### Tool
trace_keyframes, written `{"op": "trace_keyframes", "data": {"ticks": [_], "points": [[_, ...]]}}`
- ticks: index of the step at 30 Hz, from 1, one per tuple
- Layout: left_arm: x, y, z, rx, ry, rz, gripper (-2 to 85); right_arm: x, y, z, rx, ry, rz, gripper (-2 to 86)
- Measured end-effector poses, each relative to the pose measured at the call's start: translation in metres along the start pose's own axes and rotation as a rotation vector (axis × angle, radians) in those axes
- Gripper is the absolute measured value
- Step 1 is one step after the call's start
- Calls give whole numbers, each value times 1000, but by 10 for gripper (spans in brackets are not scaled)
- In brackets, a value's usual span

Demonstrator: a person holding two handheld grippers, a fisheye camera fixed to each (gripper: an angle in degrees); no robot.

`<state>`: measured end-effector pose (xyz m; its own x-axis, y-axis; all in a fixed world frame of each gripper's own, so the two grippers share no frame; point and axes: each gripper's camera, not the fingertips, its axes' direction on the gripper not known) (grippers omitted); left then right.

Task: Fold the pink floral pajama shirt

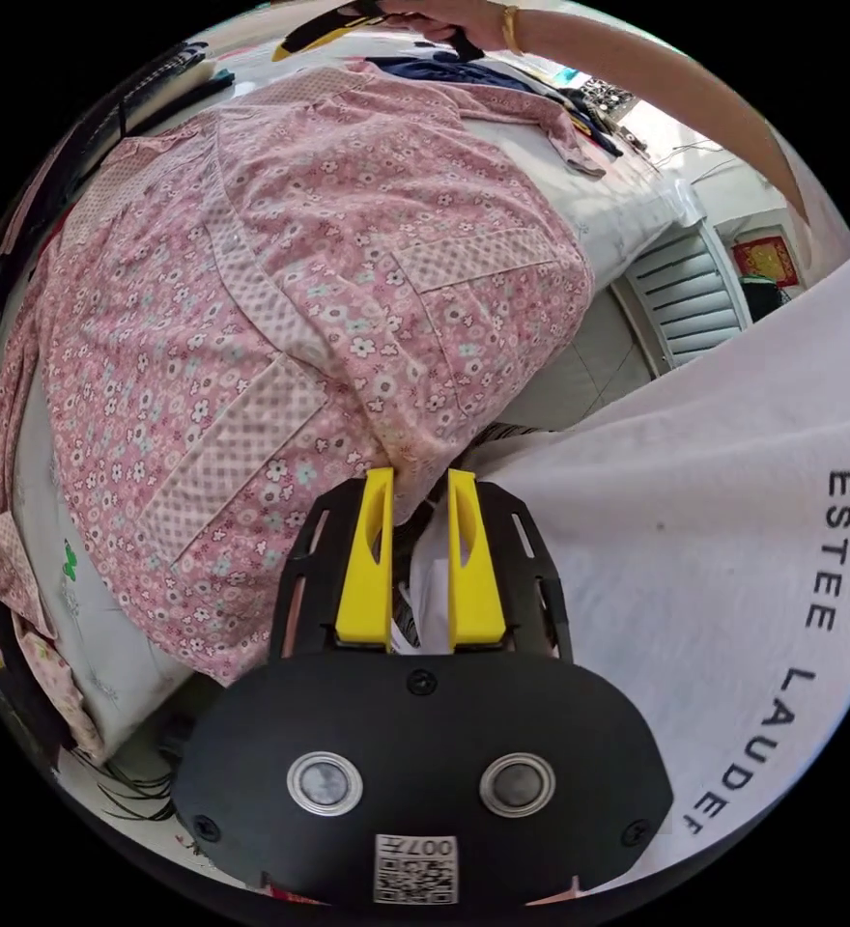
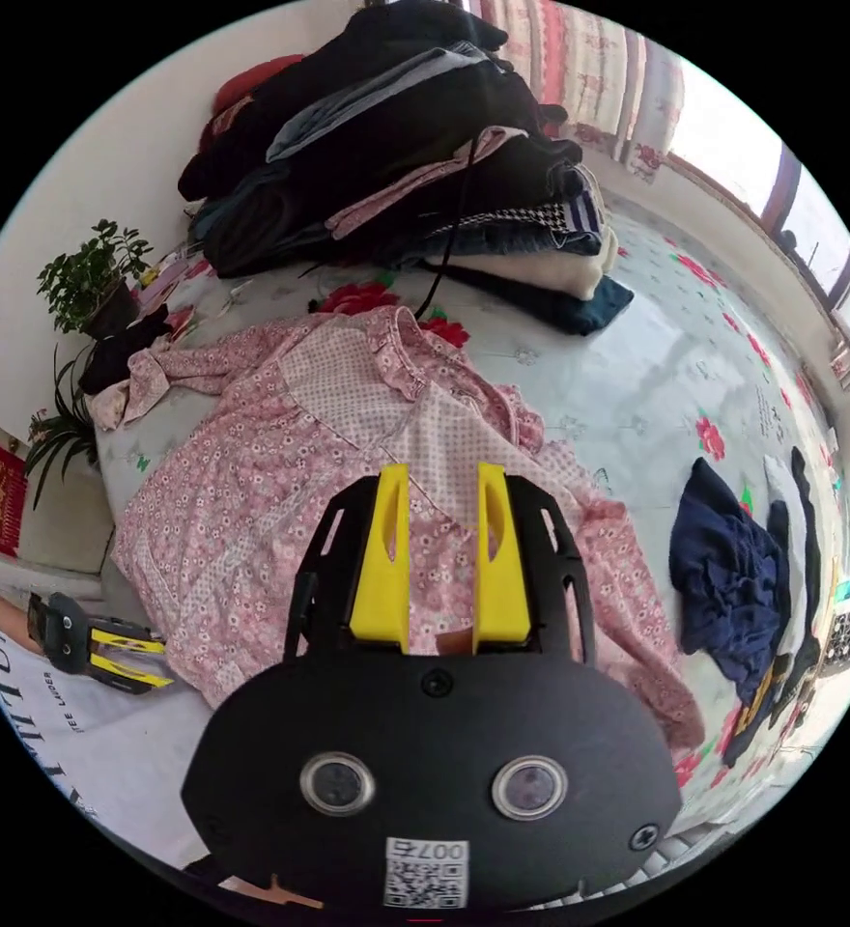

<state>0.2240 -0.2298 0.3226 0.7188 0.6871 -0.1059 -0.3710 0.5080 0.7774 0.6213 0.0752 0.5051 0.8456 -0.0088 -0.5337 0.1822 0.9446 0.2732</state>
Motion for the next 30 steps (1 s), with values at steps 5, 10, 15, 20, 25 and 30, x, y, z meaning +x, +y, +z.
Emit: {"op": "trace_keyframes", "data": {"ticks": [5,10,15,20,25,30], "points": [[-5,-11,-4,-40,0,-19,-4,18,-41,70,-153,17,-26,60],[-5,7,-31,14,95,-16,-9,9,-38,38,6,38,-126,6],[-17,18,-31,4,124,-74,-7,-3,-44,13,147,45,-176,4],[-35,18,-24,14,135,-129,39,12,-59,60,-95,32,-68,23],[-43,34,-29,50,149,-100,69,20,11,-34,113,-49,66,39],[-55,46,-29,100,200,-81,83,6,131,-77,8,-136,242,56]]}}
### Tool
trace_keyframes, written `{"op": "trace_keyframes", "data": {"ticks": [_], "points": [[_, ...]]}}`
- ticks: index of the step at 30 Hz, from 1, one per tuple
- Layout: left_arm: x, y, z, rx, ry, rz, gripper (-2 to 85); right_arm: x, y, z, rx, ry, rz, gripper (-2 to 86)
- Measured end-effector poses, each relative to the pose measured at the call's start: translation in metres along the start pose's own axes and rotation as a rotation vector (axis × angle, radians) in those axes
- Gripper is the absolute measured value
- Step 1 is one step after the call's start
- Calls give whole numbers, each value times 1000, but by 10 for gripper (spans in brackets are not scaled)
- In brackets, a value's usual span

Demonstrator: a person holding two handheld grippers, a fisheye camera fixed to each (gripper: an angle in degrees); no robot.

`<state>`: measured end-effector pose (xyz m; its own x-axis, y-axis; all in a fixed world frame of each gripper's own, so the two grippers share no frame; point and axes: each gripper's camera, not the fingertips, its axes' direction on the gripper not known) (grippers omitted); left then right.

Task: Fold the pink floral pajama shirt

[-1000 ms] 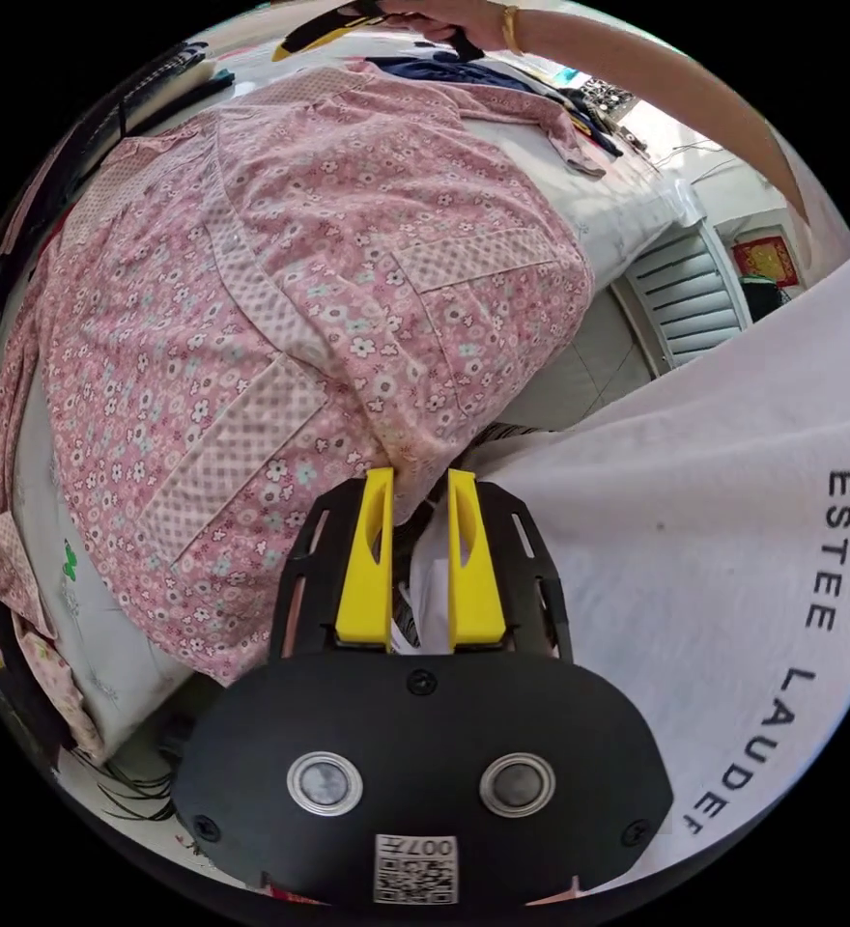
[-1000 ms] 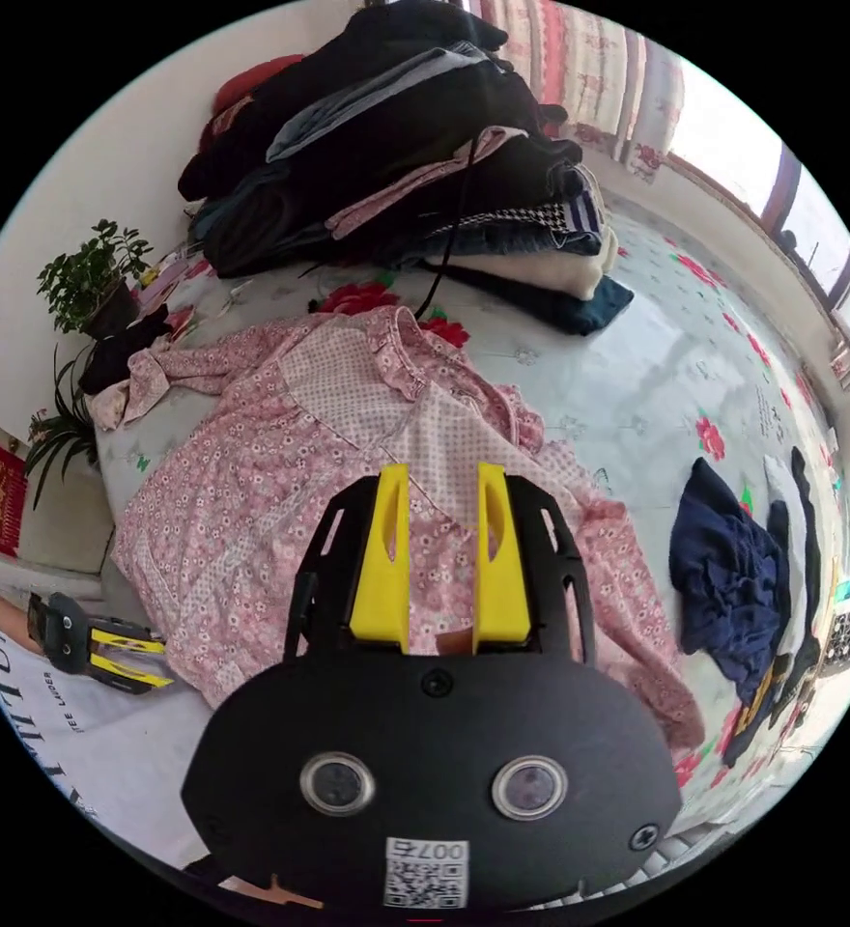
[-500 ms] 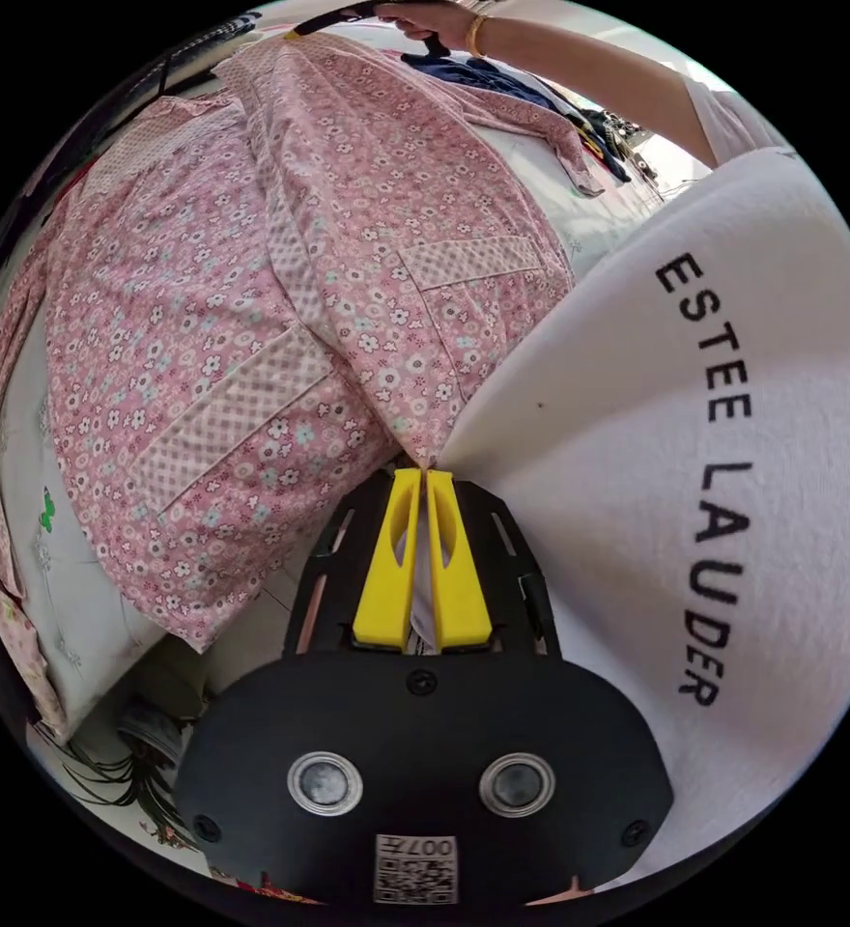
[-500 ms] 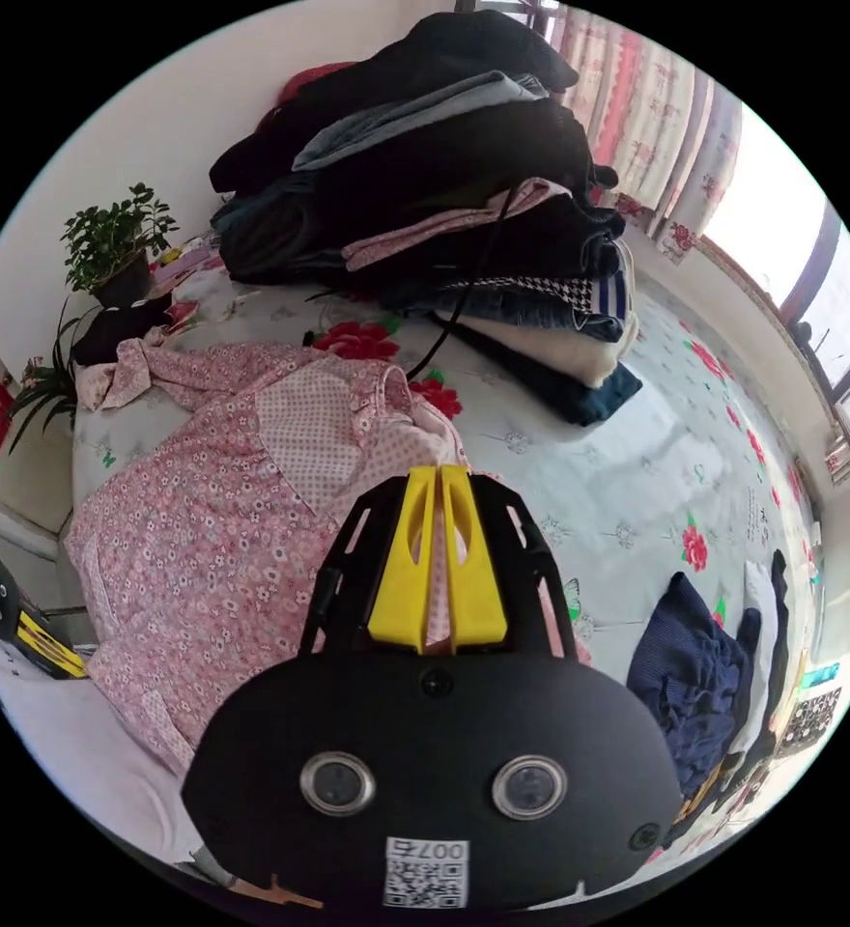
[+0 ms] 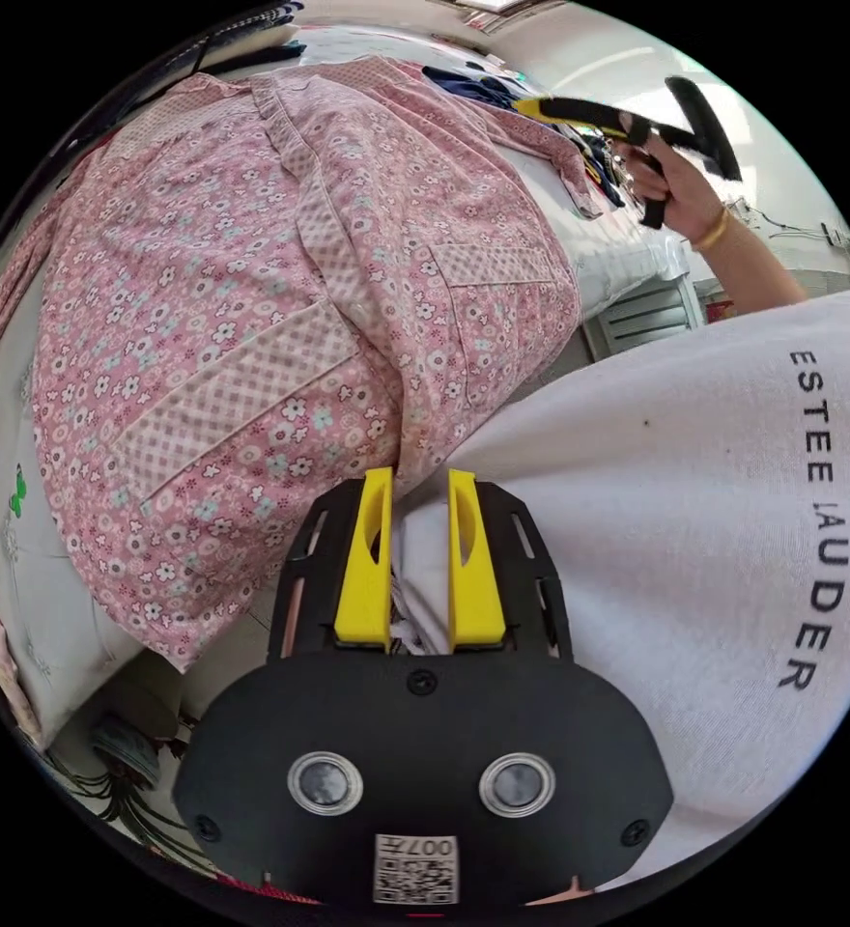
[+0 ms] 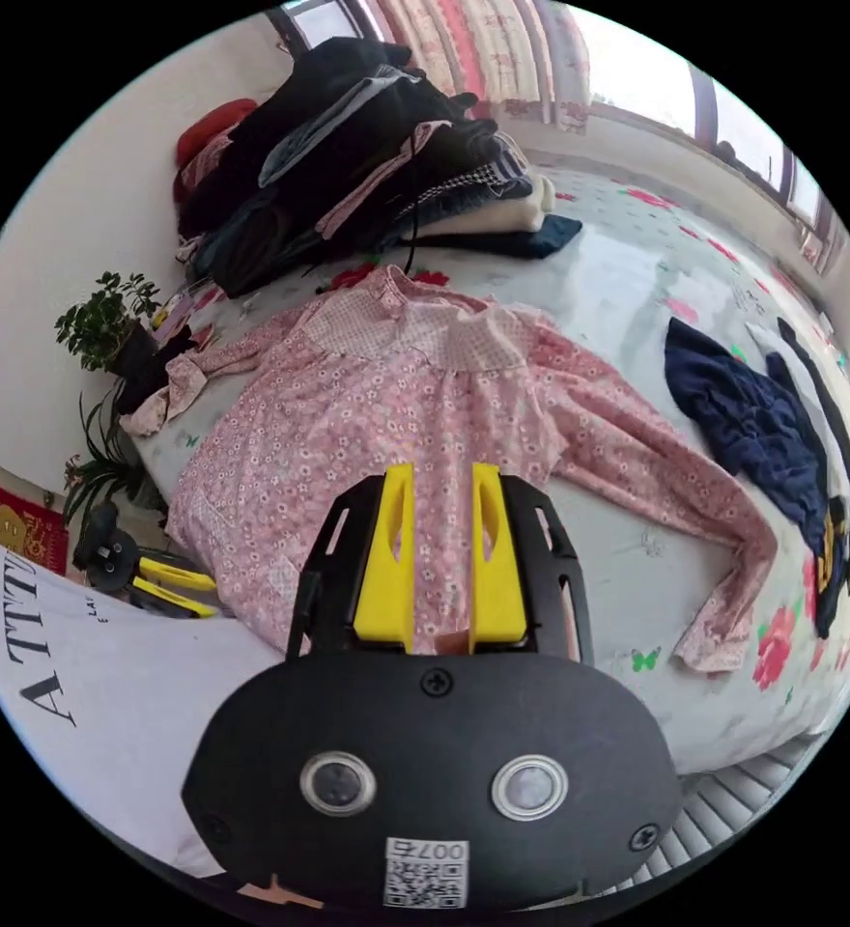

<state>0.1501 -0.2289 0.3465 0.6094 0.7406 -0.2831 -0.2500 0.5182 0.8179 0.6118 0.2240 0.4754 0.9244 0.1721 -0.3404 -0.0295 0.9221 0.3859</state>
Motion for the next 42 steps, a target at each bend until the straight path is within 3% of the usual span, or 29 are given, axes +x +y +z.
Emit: {"op": "trace_keyframes", "data": {"ticks": [7,15,19,28,32,39,42], "points": [[-2,6,-1,21,12,122,88,-20,123,9,-185,42,239,80],[-4,8,-5,30,-9,132,87,-46,100,32,-235,245,181,65],[-11,6,-7,66,-35,62,86,-30,93,11,-238,144,170,10],[-39,1,24,5,-163,-92,45,53,125,-60,-139,-77,286,-2],[-43,-3,33,4,-222,-137,-4,63,119,-65,-173,-90,236,-3],[-49,-6,47,-24,-261,-194,-9,110,128,-93,-125,-143,303,-1],[-45,-2,46,-12,-296,-220,-8,111,124,-99,-158,-55,291,1]]}}
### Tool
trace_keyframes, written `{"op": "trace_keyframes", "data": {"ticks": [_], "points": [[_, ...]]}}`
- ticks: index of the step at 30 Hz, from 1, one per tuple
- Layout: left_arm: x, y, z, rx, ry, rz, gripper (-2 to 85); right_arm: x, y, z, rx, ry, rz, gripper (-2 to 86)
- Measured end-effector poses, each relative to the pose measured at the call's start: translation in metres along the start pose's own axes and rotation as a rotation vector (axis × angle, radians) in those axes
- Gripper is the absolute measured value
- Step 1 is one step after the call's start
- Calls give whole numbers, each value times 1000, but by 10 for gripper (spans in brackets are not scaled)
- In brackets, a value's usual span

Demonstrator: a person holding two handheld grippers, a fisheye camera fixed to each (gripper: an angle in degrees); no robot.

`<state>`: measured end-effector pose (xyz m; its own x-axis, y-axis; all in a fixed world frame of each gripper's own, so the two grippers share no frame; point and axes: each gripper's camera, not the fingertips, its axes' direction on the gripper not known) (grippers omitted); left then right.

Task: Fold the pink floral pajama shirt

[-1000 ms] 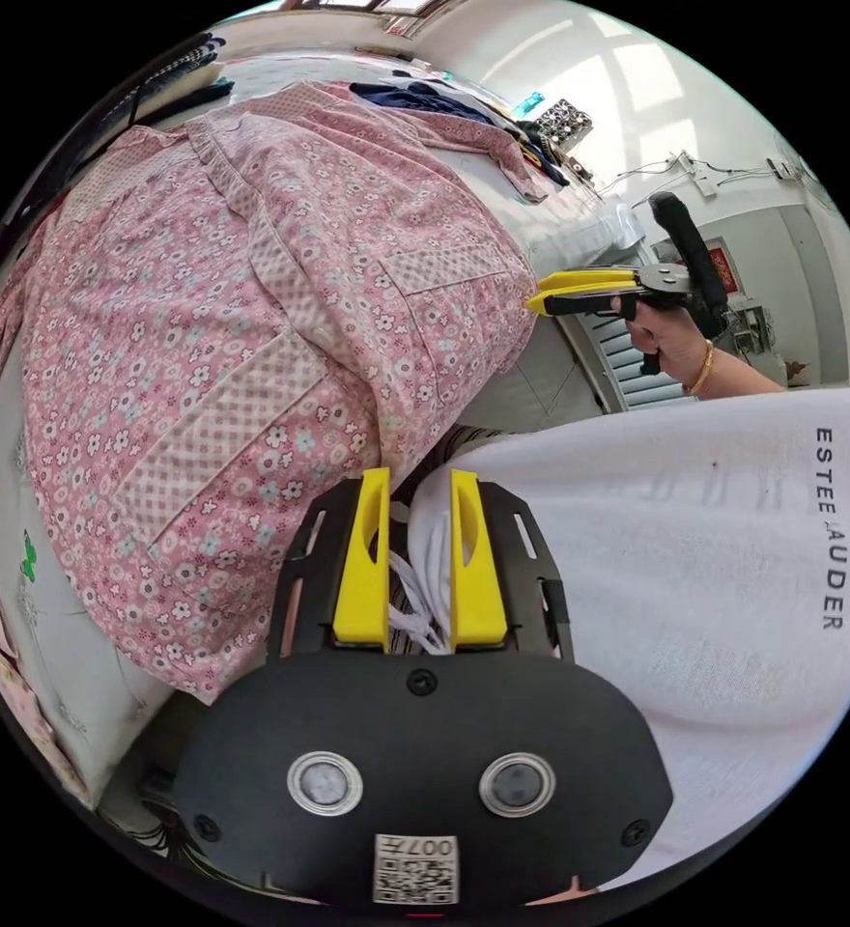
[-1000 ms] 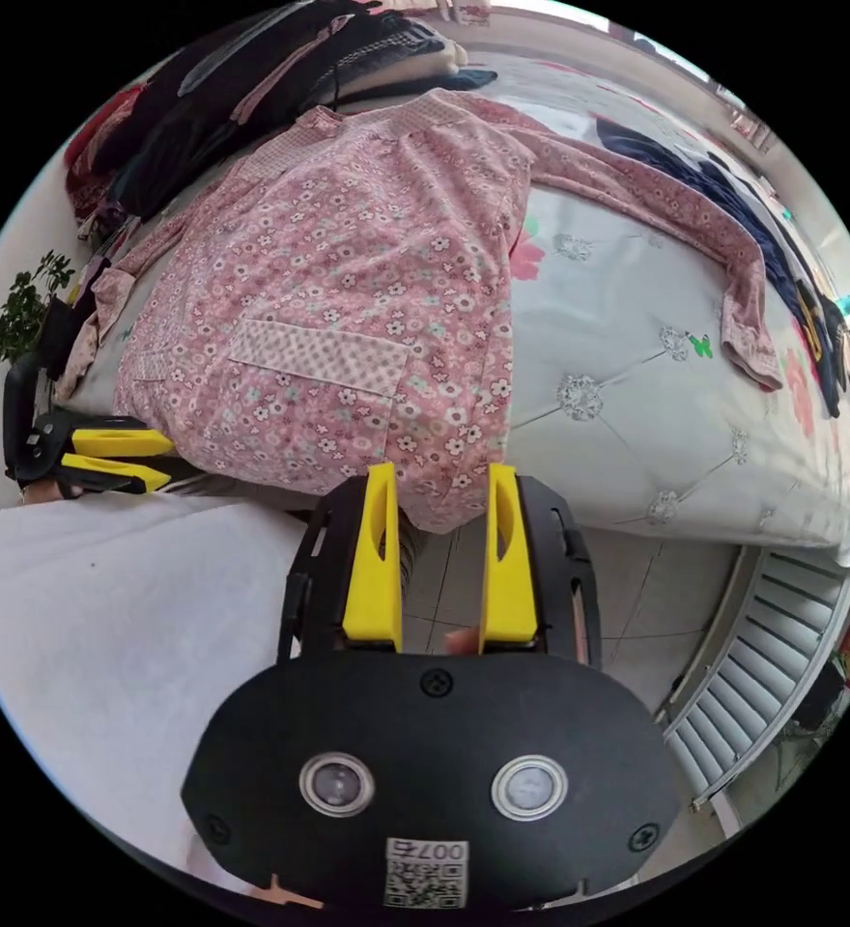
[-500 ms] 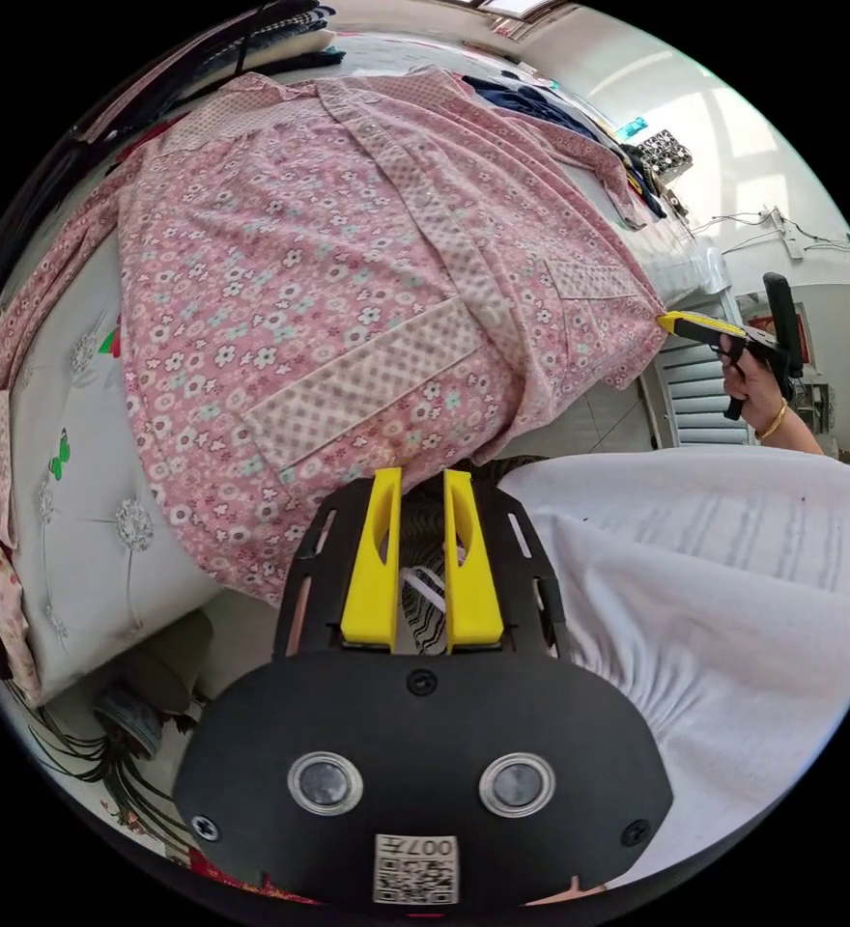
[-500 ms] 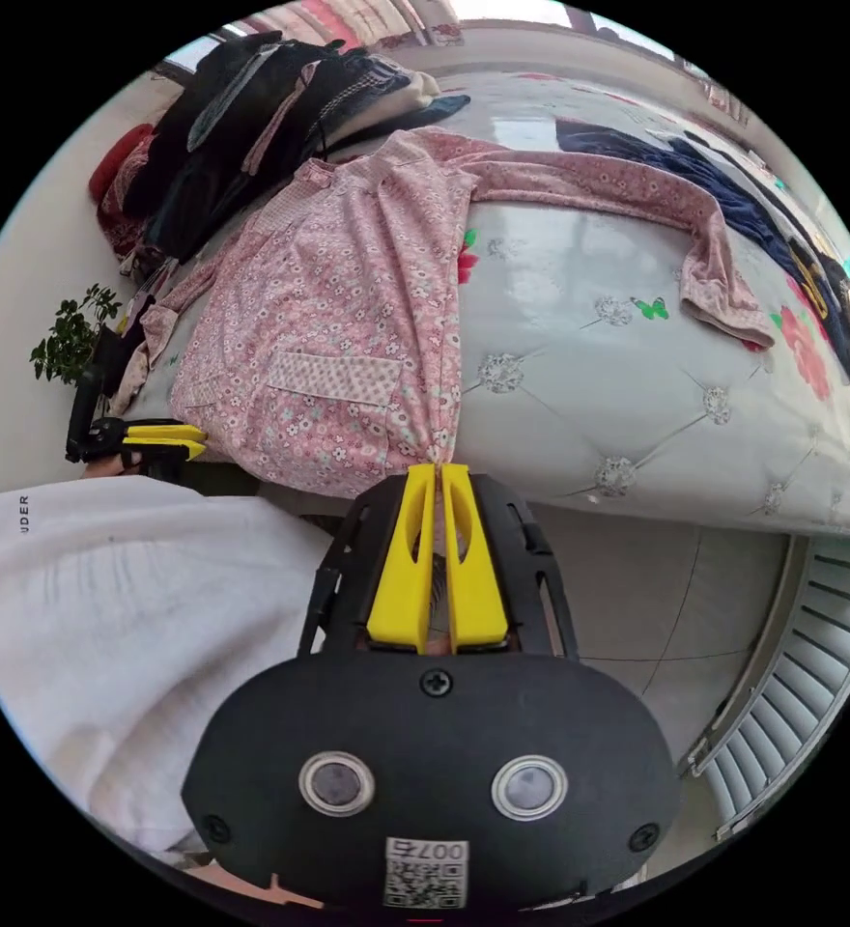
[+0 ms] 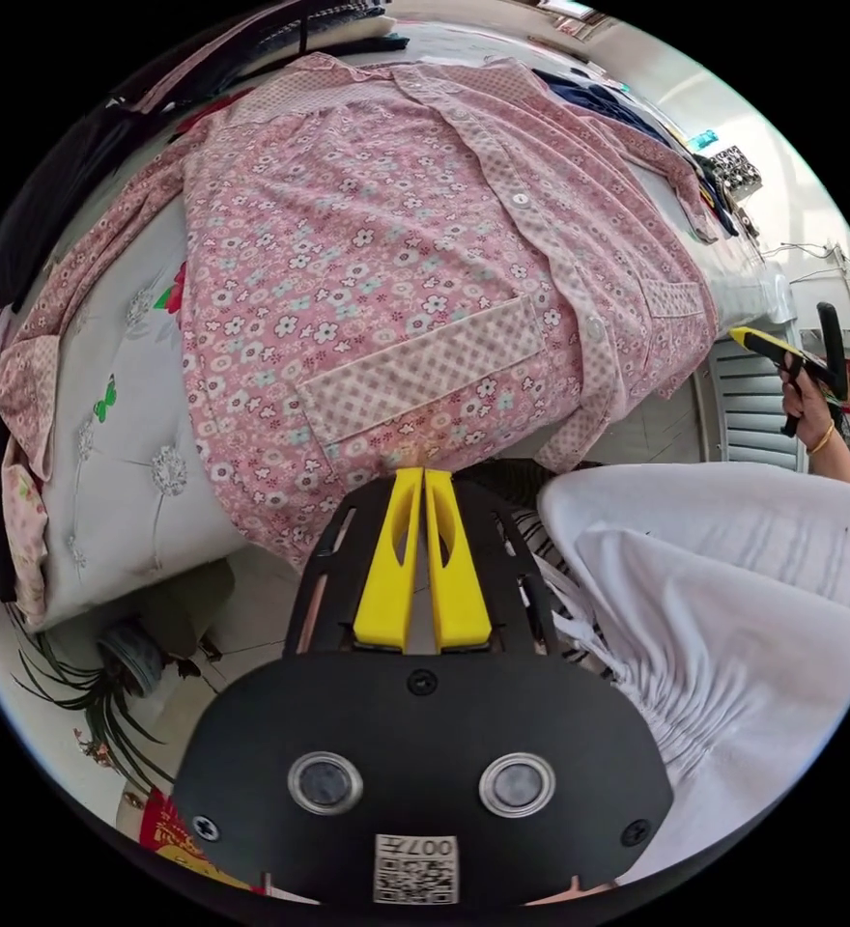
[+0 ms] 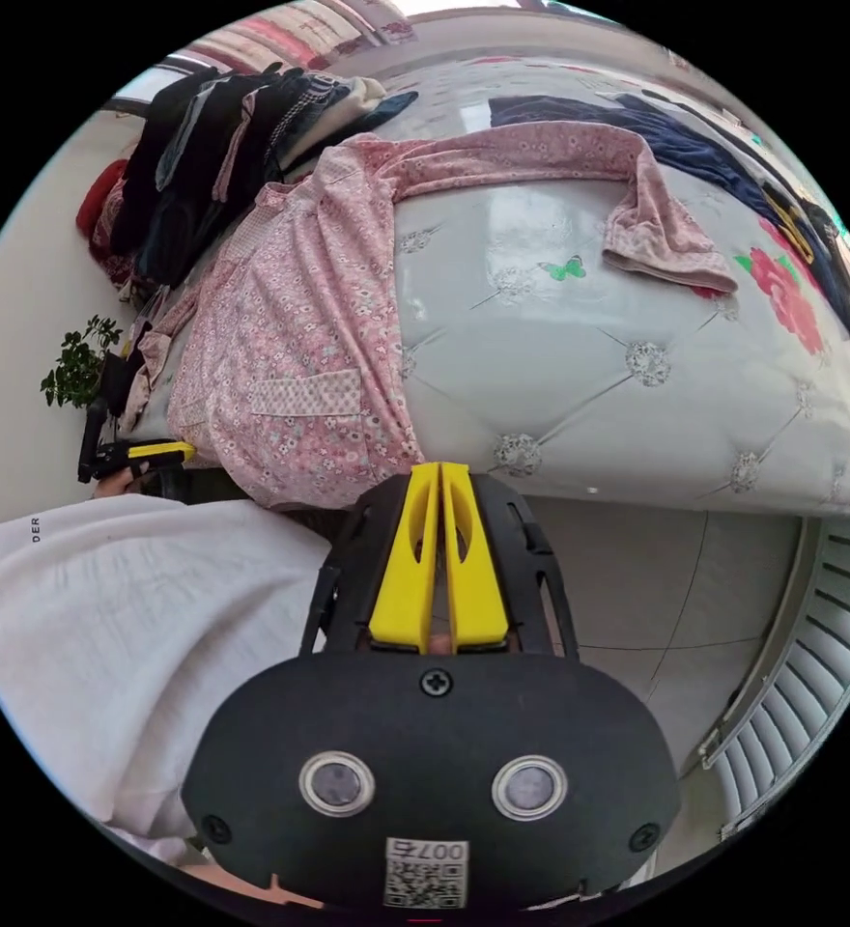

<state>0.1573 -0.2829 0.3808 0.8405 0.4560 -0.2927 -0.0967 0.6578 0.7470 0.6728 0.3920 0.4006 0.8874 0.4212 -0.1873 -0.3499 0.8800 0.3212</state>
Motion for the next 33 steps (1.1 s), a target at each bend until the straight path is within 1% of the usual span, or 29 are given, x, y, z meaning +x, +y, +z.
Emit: {"op": "trace_keyframes", "data": {"ticks": [3,5,8,10,14,19,24,26,29,31,32,33], "points": [[3,10,-15,83,55,-20,-1,-10,-1,-17,57,-15,-67,11],[9,14,-25,158,126,-30,22,-19,-5,-25,103,-41,-112,17],[24,2,-28,205,169,-1,48,-26,-26,-31,151,-54,-154,28],[35,-11,-25,208,158,30,51,-24,-52,-35,180,-52,-156,36],[66,-37,-12,155,131,122,53,-20,-102,-39,214,-49,-145,46],[84,-50,-6,126,69,175,54,-43,-191,-27,224,-15,-206,53],[59,-69,-24,152,9,171,54,-69,-261,-1,206,70,-252,44],[41,-95,-34,174,-45,187,53,-76,-283,13,195,94,-263,37],[20,-144,-40,197,-69,209,54,-82,-314,43,133,137,-270,27],[9,-177,-38,207,-77,224,53,-78,-330,73,38,194,-256,20],[4,-199,-33,209,-79,239,49,-77,-329,74,51,211,-268,17],[2,-209,-30,206,-79,247,45,-73,-328,72,83,279,-275,11]]}}
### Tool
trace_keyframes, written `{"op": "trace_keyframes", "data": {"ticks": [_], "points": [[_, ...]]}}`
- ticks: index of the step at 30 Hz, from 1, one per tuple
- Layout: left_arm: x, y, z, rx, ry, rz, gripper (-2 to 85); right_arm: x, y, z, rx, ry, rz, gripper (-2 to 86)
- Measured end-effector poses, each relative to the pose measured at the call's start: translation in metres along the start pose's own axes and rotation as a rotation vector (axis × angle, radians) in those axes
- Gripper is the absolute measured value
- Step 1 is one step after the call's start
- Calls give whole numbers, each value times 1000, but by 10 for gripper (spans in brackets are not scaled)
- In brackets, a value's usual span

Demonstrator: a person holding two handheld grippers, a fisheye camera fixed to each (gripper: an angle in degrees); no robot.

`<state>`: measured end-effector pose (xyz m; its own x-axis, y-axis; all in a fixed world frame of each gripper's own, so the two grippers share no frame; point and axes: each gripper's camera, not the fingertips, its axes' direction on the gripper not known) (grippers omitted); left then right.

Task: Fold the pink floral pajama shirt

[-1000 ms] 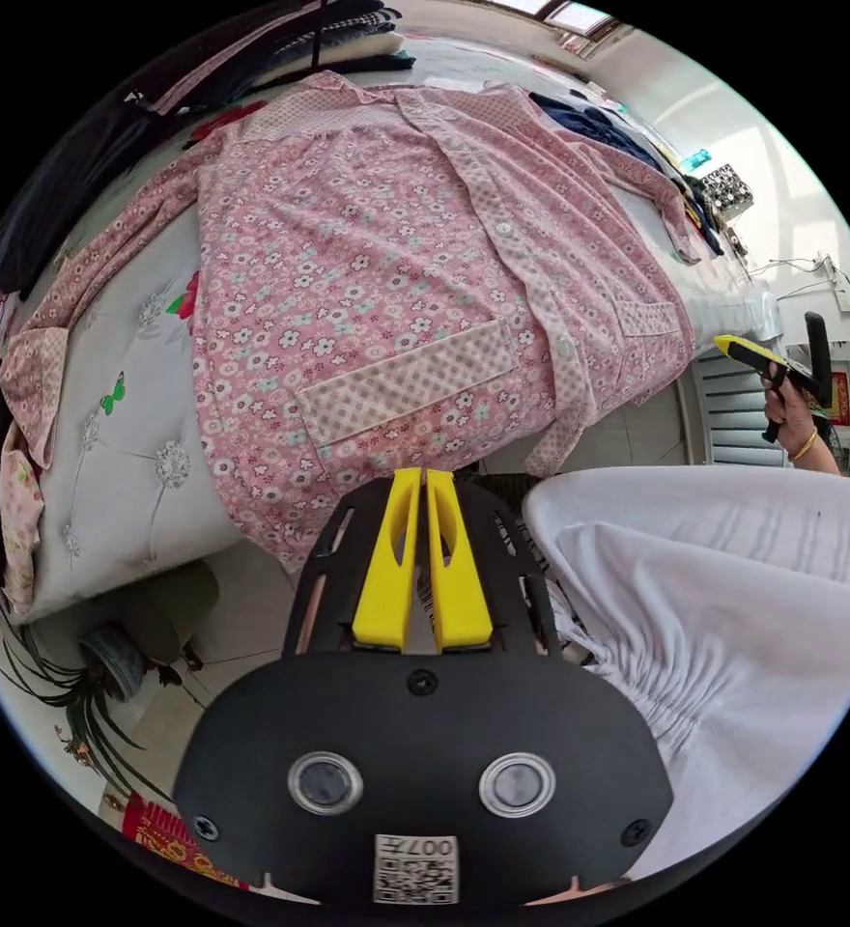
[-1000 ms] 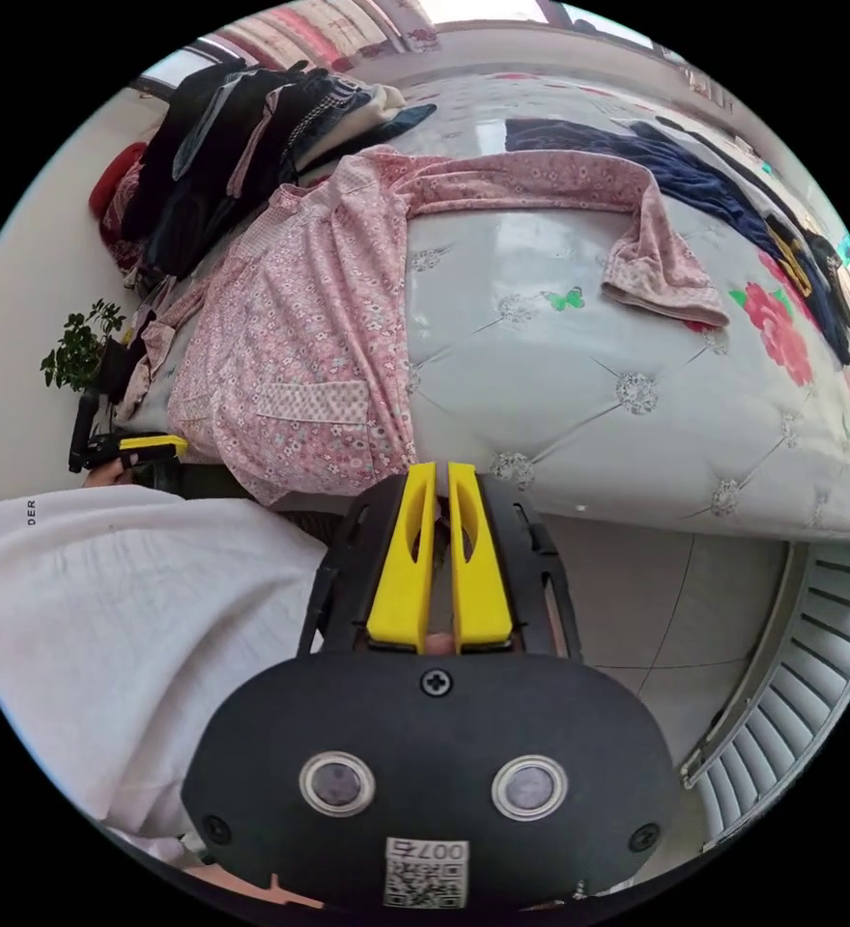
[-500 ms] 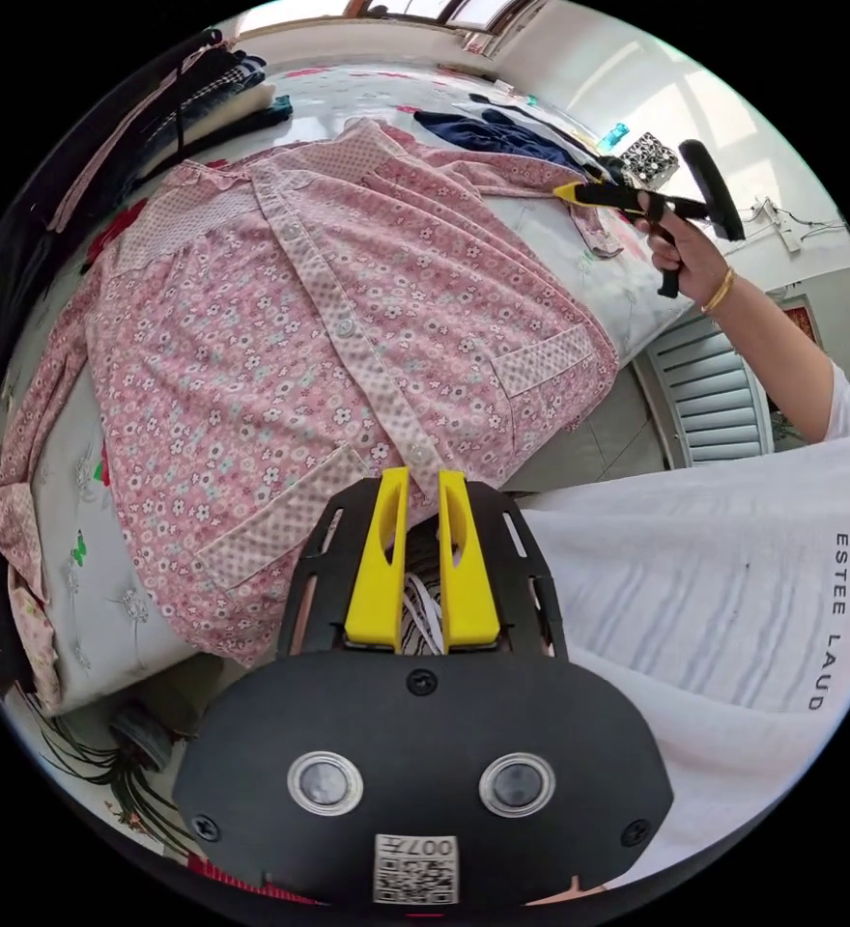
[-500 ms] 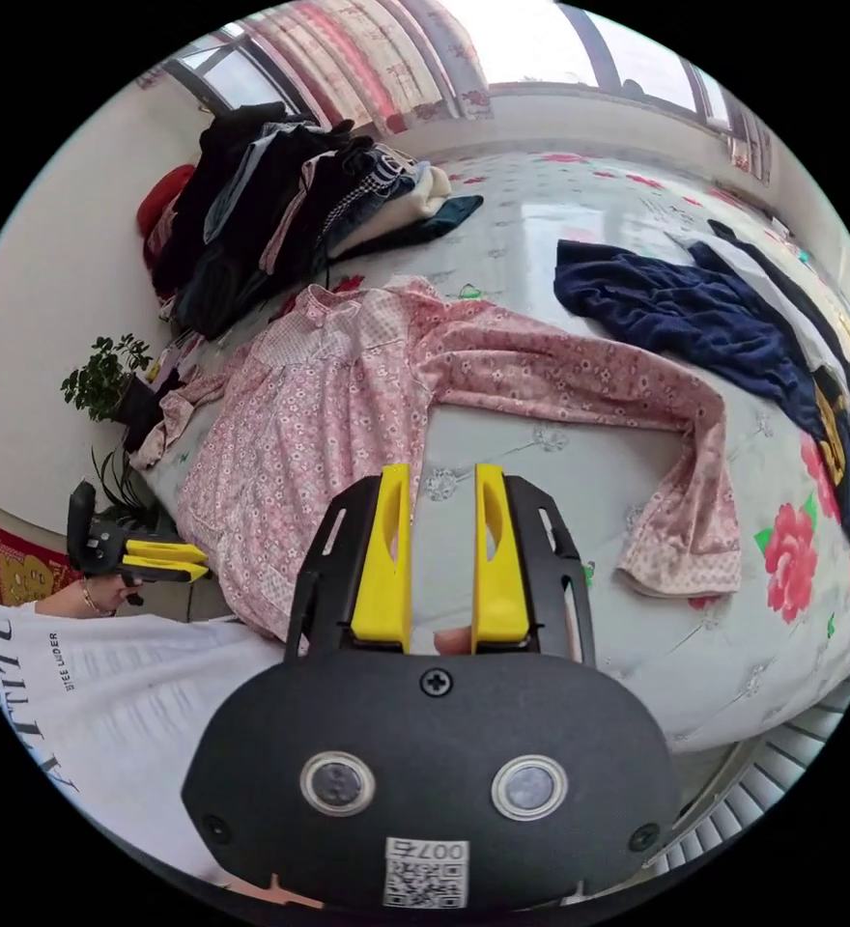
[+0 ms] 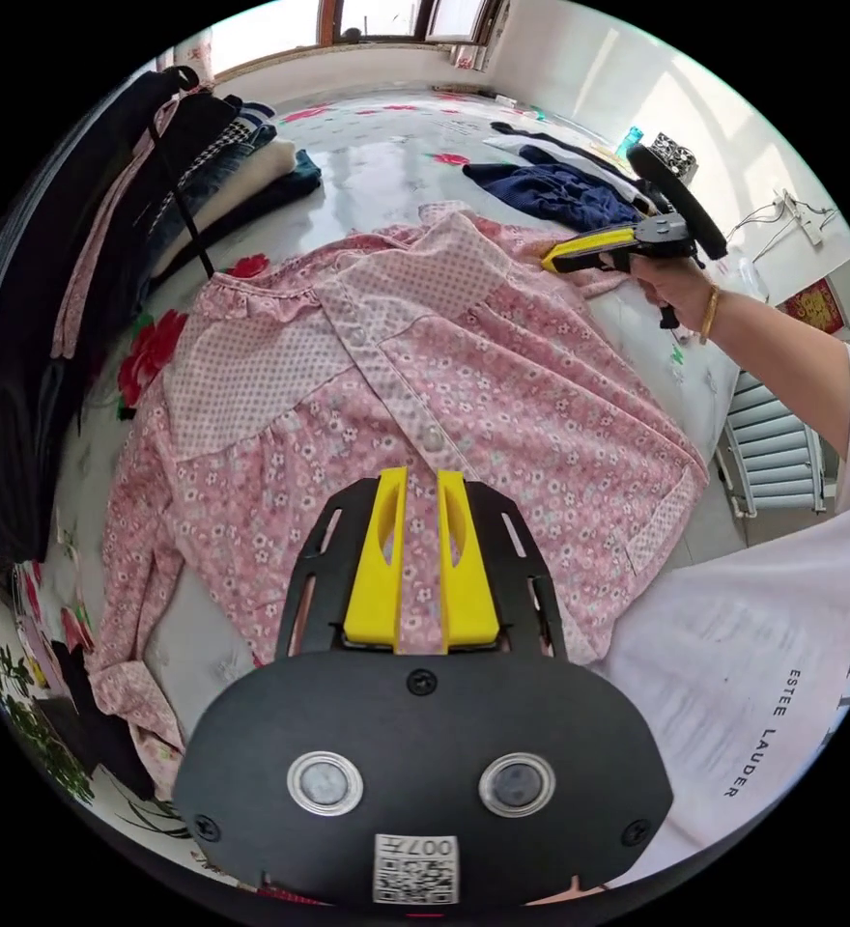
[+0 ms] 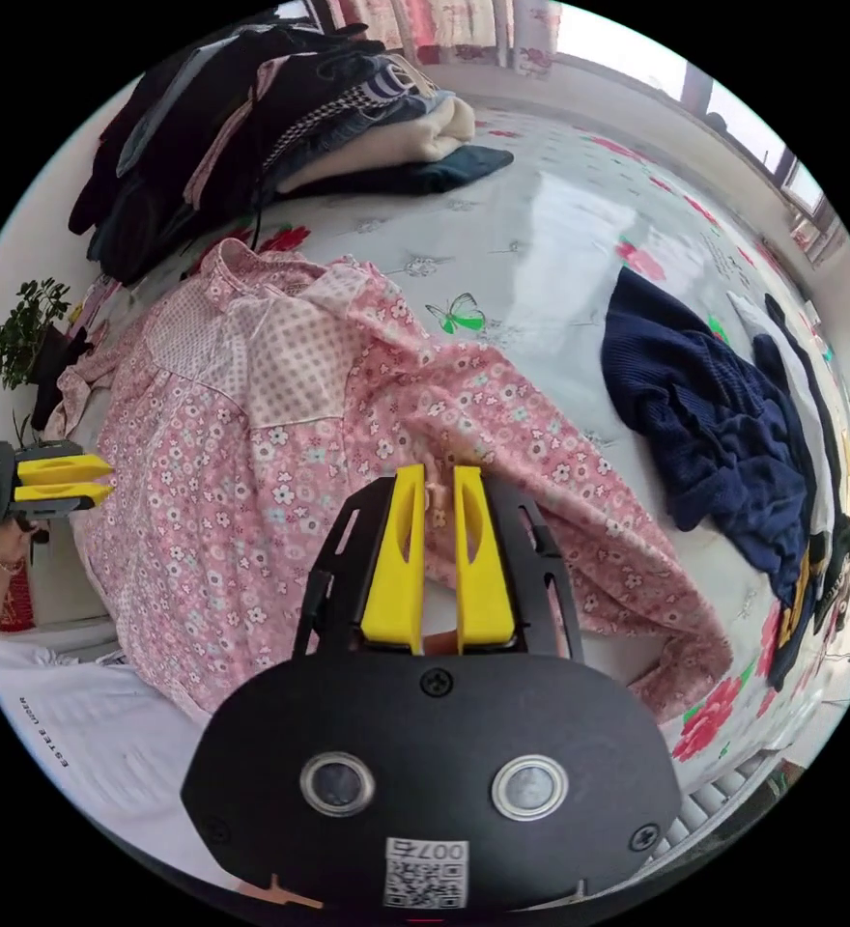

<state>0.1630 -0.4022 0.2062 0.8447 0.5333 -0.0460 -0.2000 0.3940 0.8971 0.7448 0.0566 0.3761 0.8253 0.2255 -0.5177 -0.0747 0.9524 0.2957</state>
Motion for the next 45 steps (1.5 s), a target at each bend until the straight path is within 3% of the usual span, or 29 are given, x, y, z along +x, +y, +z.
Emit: {"op": "trace_keyframes", "data": {"ticks": [3,4,8,11,13,17,22,26,29,33,37,40,42,45], "points": [[-17,-31,42,-94,-16,31,17,32,9,9,-79,155,6,4],[-22,-32,37,13,-28,43,1,52,15,9,-105,171,41,4],[-43,-31,46,3,29,41,-4,102,22,-2,-166,-55,188,9],[-68,-31,39,54,107,-8,9,96,18,-45,-8,-26,199,15],[-85,-44,33,112,202,-35,39,74,-1,-74,148,-67,127,19],[-97,-95,34,193,297,17,86,21,-60,-59,146,-159,-80,20],[-83,-147,78,84,260,115,91,-42,-107,31,-137,-78,-333,14],[-84,-150,75,109,266,138,3,-35,-107,31,-107,-95,-340,3],[-104,-126,41,244,335,68,-7,-3,-115,13,-25,-63,-174,1],[-123,-101,9,327,331,-27,-9,35,-119,-6,92,-234,-46,6],[-127,-97,9,301,343,-41,-10,1,-117,10,-25,-383,-214,22],[-123,-102,17,265,329,-42,-10,-35,-108,51,-205,-217,-330,22],[-123,-105,19,257,311,-45,-10,-37,-106,42,-110,-95,-331,16],[-129,-112,15,274,300,-49,-9,-11,-122,15,20,-138,-210,12]]}}
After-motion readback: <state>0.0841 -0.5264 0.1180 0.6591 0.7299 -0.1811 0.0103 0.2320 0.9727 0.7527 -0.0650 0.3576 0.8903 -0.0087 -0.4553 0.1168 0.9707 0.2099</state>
